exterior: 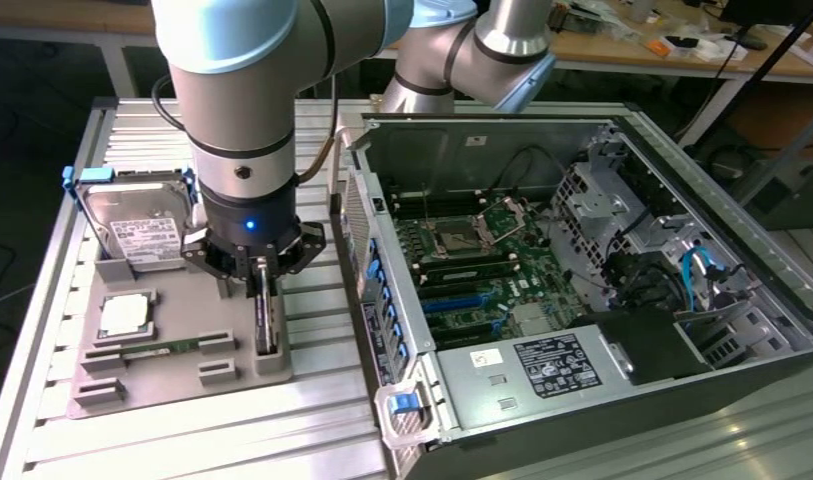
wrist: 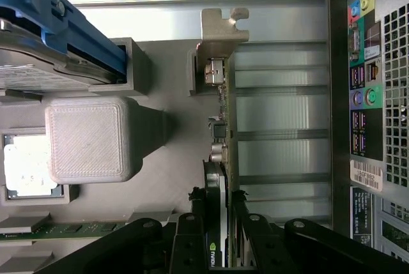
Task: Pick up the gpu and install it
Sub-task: 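Pick up the gpu and move the gpu toward the slot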
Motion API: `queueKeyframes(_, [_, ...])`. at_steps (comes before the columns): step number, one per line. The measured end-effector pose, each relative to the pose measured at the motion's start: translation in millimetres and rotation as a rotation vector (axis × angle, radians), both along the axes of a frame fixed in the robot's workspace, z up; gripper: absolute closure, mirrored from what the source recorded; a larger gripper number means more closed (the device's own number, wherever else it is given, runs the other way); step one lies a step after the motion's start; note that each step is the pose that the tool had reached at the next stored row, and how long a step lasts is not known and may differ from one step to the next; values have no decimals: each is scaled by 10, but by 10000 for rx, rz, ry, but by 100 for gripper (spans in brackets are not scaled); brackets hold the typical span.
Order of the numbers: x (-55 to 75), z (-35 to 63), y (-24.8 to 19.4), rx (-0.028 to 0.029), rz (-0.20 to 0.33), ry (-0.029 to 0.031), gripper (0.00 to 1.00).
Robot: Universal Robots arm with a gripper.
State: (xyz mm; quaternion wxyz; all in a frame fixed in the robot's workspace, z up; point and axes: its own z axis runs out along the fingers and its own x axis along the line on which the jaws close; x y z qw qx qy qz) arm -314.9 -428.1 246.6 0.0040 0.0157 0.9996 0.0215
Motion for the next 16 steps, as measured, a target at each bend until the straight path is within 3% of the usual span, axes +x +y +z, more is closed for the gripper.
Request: queueKeyframes(16, [0,0,0,0,0,-1,73])
